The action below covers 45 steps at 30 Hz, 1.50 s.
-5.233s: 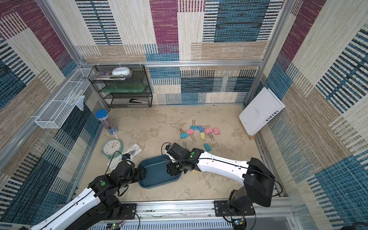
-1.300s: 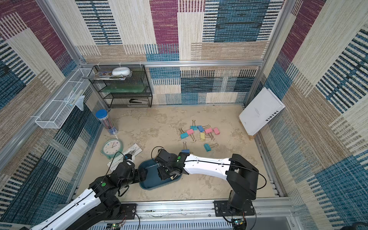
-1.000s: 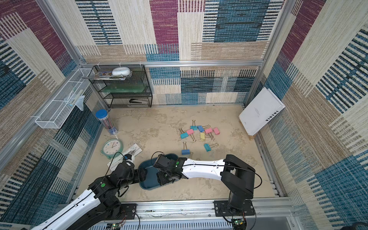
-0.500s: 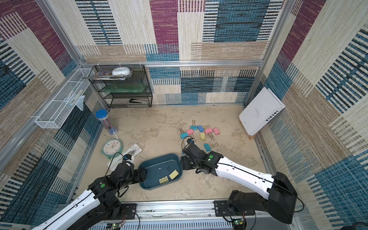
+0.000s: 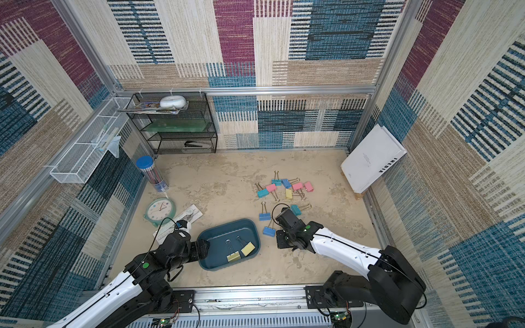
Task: Put the binder clips in the storage box
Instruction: Move the binder clip to the center of the board, then pick up the binder clip at the center of the board.
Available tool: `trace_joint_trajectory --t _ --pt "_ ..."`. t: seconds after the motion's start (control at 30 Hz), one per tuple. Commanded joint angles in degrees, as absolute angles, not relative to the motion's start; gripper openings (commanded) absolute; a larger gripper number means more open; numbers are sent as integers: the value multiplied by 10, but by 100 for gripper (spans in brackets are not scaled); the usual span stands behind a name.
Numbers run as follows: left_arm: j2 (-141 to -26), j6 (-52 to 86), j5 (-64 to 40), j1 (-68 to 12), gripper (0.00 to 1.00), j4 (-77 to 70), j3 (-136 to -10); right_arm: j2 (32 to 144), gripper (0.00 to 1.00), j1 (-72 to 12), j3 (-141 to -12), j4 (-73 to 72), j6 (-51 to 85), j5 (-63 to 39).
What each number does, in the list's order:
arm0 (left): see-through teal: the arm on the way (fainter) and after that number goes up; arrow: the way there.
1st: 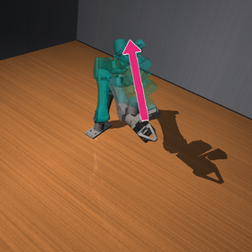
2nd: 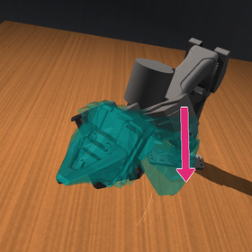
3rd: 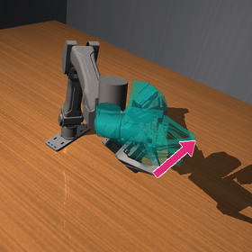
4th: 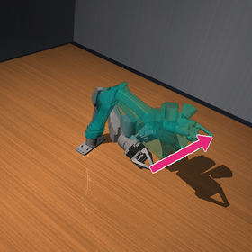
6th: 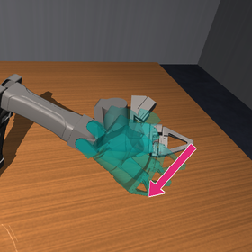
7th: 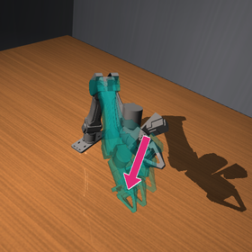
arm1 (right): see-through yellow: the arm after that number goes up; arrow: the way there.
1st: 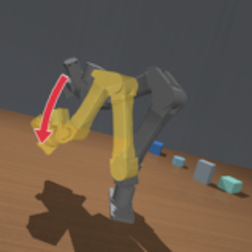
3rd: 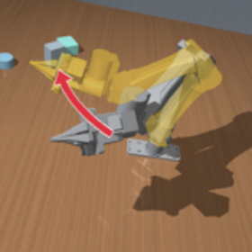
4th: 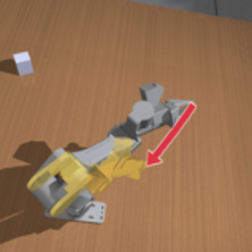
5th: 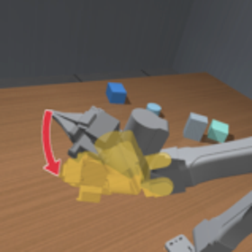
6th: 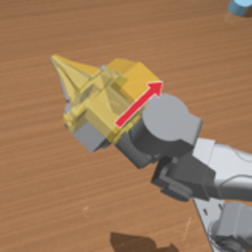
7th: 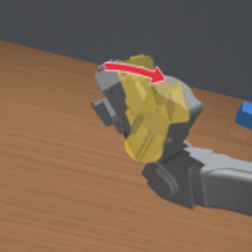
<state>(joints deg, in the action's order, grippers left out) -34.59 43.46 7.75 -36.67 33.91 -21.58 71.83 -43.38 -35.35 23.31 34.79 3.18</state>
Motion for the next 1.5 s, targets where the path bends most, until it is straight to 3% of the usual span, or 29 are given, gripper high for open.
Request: trace_joint_trajectory --t 0.0,0.57,0.77,0.8,0.9,0.97,1.13,1.47 --pt "-346 433 84 -366 86 344 -215 749 0 -422 -362 208 327 42" --pt "-341 432 89 -366 86 353 -212 863 0 -289 -415 183 264 58" --pt "-334 431 91 -366 86 355 -211 820 0 -282 -436 196 256 0" --pt "-334 431 90 -367 86 354 -212 801 9 -281 -436 201 259 6" --pt "-333 429 88 -367 86 354 -212 746 55 -282 -435 237 263 16" --pt "-331 428 87 -366 86 352 -211 715 75 -282 -420 261 262 26" --pt "-327 431 77 -366 86 338 -203 674 94 -282 -385 261 285 50" --pt "-306 426 76 -366 86 355 -201 690 95 -282 -337 235 301 30"
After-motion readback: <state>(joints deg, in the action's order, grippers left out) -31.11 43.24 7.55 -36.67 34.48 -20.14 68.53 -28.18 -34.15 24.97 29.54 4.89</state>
